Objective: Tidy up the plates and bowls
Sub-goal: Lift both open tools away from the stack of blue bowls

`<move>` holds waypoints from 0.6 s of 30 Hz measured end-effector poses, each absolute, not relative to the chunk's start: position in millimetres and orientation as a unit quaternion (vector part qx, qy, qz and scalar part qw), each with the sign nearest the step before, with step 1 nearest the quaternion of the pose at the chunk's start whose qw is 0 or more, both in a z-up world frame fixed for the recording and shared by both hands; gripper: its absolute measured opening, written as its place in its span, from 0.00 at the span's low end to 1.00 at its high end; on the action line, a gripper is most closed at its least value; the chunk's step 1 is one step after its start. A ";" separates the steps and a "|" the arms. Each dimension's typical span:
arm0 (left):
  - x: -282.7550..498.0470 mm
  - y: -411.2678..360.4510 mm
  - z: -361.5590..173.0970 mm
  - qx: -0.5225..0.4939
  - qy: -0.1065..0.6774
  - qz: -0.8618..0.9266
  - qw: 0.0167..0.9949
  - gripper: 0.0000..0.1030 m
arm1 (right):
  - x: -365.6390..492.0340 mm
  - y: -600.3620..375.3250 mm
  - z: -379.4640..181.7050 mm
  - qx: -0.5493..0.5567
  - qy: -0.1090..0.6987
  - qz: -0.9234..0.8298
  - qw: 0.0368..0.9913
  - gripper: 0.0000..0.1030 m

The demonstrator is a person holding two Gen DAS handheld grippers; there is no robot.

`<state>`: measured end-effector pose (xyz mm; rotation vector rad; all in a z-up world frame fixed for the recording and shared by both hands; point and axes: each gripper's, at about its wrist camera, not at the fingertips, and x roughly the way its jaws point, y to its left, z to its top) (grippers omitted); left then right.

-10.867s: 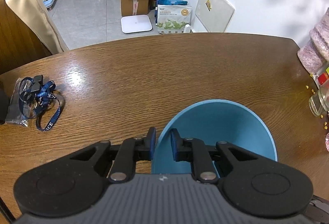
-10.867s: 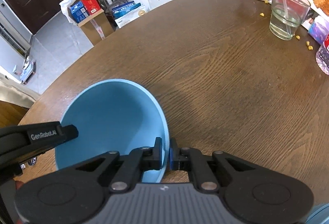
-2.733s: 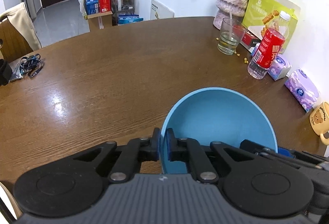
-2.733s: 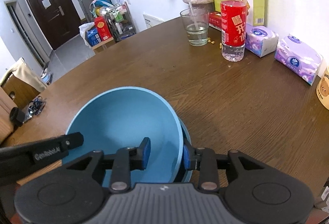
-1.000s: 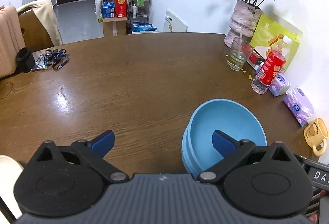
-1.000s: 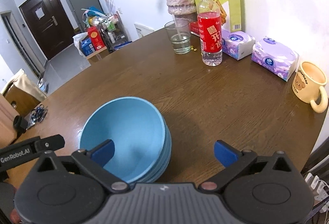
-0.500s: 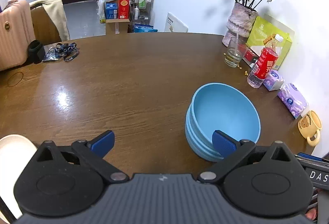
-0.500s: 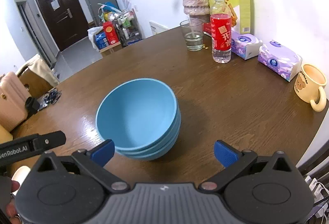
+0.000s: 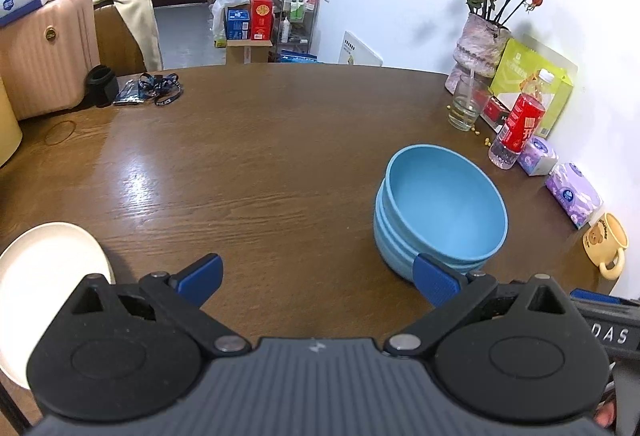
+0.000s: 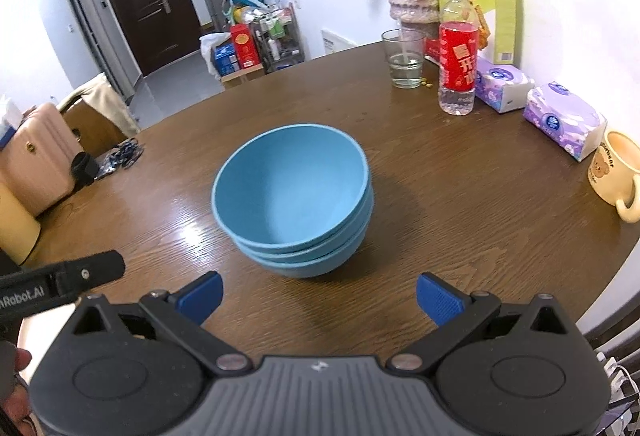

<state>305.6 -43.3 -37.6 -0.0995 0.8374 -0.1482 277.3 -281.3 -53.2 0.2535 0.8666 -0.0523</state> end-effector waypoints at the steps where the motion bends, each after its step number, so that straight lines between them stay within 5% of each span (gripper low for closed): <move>1: 304.7 -41.4 -37.7 -0.049 0.407 -0.073 0.909 1.00 | 276.9 -279.2 -52.2 0.121 0.419 -0.025 0.900 1.00; 18: 303.6 34.8 -28.1 -0.071 0.385 -0.084 0.917 1.00 | 278.1 -216.0 -38.5 0.093 0.410 -0.054 0.906 1.00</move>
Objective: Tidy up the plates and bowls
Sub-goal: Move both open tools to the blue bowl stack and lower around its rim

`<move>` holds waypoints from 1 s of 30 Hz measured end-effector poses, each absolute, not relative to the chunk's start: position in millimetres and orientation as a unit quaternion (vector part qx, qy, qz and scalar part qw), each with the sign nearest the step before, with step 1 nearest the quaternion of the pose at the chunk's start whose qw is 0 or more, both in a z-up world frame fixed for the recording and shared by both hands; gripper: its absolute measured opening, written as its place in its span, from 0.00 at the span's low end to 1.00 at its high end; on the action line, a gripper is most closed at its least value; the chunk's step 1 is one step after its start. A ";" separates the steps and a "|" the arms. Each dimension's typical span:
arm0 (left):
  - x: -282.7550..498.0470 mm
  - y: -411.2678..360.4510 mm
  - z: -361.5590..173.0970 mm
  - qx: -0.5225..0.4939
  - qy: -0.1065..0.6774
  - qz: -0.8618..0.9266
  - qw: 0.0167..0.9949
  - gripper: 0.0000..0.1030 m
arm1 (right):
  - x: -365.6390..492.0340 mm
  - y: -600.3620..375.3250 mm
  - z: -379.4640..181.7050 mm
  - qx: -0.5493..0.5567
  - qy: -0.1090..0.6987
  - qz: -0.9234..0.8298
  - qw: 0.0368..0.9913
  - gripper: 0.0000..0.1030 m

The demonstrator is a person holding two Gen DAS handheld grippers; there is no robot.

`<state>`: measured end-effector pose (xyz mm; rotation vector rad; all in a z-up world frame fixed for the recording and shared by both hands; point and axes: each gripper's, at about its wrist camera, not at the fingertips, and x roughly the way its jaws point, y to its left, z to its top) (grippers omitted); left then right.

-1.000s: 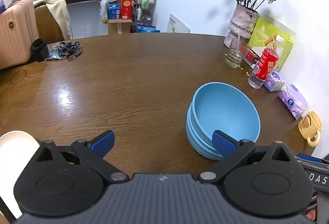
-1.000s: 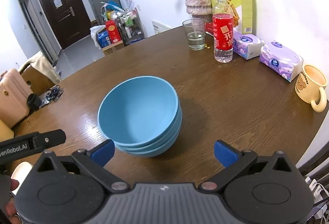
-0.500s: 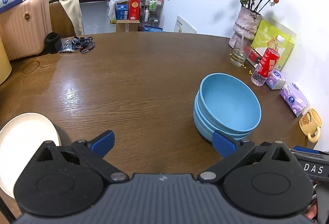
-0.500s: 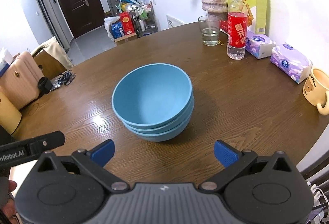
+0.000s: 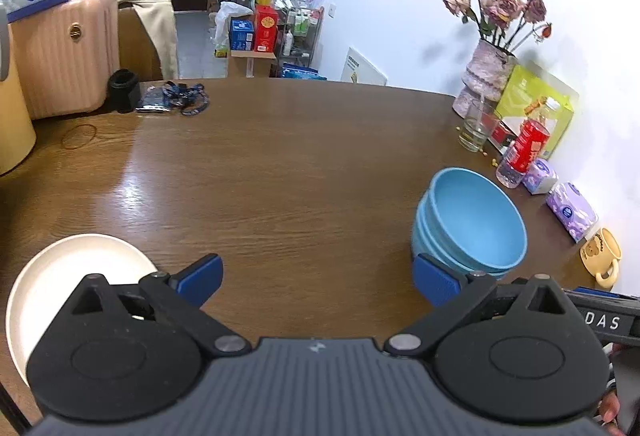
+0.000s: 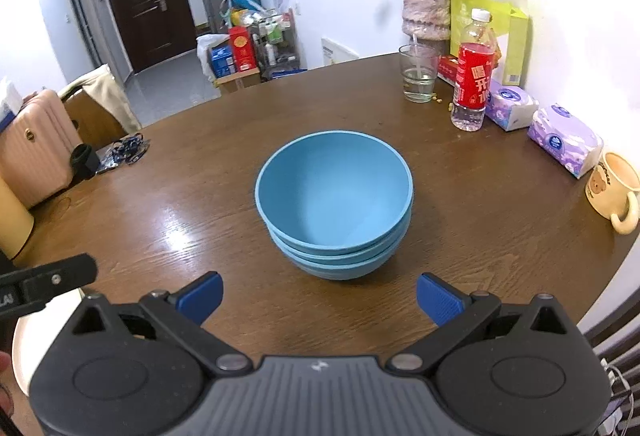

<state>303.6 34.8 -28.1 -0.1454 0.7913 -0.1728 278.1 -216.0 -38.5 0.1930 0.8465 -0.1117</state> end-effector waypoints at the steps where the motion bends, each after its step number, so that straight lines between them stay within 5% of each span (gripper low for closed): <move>1: 303.3 40.5 -27.8 -0.071 0.383 -0.083 0.917 1.00 | 277.9 -213.5 -38.4 0.095 0.409 -0.056 0.906 1.00; 14: 303.9 63.4 -27.8 -0.071 0.383 -0.069 0.919 1.00 | 277.5 -199.7 -40.3 0.094 0.407 -0.058 0.907 1.00; 30: 335.9 -1.0 -35.8 -0.096 0.391 -0.043 0.914 1.00 | 319.3 -270.0 -50.7 0.080 0.426 -0.032 0.901 1.00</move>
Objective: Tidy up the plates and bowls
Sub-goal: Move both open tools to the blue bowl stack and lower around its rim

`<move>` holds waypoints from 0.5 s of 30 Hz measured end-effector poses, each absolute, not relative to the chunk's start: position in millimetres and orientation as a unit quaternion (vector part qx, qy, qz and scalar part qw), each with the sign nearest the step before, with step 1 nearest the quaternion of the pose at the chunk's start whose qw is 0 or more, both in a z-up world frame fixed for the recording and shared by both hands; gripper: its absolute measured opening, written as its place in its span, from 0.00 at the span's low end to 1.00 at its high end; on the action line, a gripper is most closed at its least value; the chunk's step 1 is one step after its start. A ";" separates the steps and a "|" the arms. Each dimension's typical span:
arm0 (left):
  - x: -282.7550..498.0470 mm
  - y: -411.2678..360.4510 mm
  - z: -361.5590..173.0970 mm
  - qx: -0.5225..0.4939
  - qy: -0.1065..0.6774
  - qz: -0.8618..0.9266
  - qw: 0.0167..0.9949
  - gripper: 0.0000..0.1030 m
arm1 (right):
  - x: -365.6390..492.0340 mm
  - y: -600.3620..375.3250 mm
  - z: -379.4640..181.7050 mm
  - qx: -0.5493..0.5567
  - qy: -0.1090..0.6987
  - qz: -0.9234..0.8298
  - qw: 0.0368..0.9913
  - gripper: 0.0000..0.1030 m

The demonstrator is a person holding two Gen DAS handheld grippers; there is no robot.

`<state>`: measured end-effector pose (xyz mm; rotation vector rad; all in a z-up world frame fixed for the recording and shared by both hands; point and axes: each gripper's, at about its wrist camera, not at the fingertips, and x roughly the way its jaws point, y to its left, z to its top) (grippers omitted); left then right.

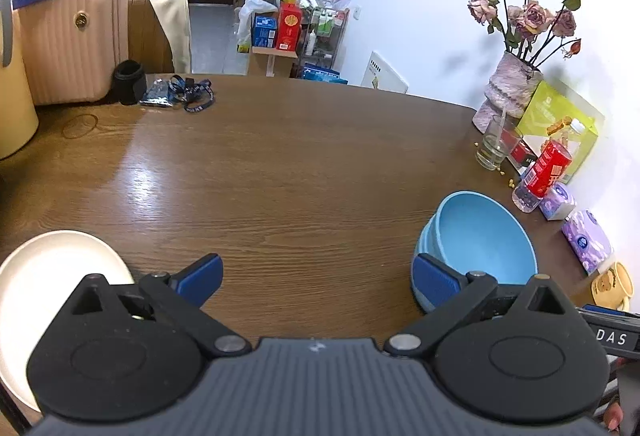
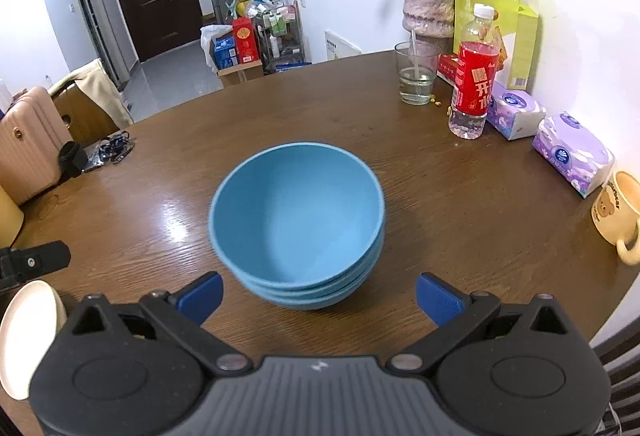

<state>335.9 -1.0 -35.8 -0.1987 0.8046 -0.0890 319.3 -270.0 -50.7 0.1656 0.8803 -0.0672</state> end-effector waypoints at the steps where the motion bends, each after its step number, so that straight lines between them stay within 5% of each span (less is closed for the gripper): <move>1: 338.4 -6.2 -36.5 -0.095 0.392 -0.041 0.914 1.00 | 323.3 -274.8 -52.8 0.081 0.428 -0.030 0.900 1.00; 15: 381.8 -71.1 -49.7 -0.086 0.411 -0.045 0.906 1.00 | 375.3 -329.1 -77.0 0.099 0.450 -0.008 0.887 1.00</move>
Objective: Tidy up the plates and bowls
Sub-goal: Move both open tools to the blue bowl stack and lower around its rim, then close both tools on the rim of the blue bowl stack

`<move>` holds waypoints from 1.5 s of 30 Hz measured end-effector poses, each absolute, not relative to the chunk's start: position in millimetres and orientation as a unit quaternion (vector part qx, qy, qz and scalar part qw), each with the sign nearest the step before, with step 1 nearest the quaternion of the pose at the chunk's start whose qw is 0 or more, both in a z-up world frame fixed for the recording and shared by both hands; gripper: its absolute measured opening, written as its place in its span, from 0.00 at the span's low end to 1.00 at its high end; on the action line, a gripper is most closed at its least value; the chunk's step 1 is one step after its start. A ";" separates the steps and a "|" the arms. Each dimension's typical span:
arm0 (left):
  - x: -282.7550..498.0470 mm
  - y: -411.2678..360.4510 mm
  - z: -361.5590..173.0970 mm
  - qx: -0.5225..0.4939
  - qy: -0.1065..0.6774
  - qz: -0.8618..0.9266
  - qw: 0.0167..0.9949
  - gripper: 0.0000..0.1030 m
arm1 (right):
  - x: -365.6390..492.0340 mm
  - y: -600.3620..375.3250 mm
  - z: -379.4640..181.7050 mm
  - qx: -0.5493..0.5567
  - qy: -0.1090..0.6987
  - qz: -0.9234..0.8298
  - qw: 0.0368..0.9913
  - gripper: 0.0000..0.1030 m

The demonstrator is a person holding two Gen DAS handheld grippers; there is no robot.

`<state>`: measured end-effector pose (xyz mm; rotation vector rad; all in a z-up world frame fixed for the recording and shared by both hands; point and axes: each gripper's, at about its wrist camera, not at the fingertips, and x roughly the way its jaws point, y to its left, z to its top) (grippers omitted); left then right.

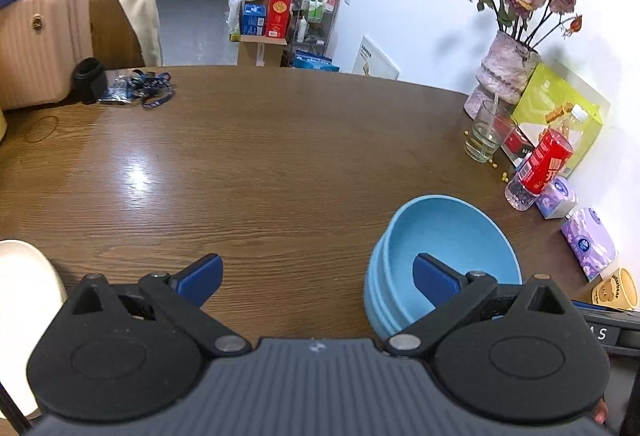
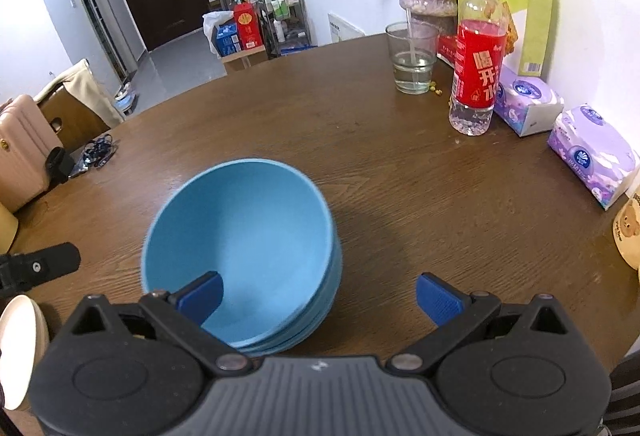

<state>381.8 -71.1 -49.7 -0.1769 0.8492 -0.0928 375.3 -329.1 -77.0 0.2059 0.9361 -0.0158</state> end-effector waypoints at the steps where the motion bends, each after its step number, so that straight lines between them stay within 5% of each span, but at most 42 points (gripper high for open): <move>1: 385.0 -75.8 -52.3 -0.084 0.415 -0.045 0.905 1.00 | 378.2 -332.4 -80.3 0.101 0.453 -0.007 0.886 1.00; 23: 442.6 -128.2 -107.8 -0.081 0.491 -0.032 0.867 0.99 | 427.1 -357.2 -130.3 0.114 0.508 0.027 0.854 0.88; 34: 453.1 -131.0 -123.2 -0.094 0.513 -0.025 0.853 0.76 | 446.4 -355.7 -144.9 0.121 0.524 0.042 0.842 0.73; 45: 454.9 -123.9 -139.2 -0.128 0.532 -0.023 0.836 0.65 | 453.5 -353.9 -151.3 0.133 0.529 0.063 0.836 0.65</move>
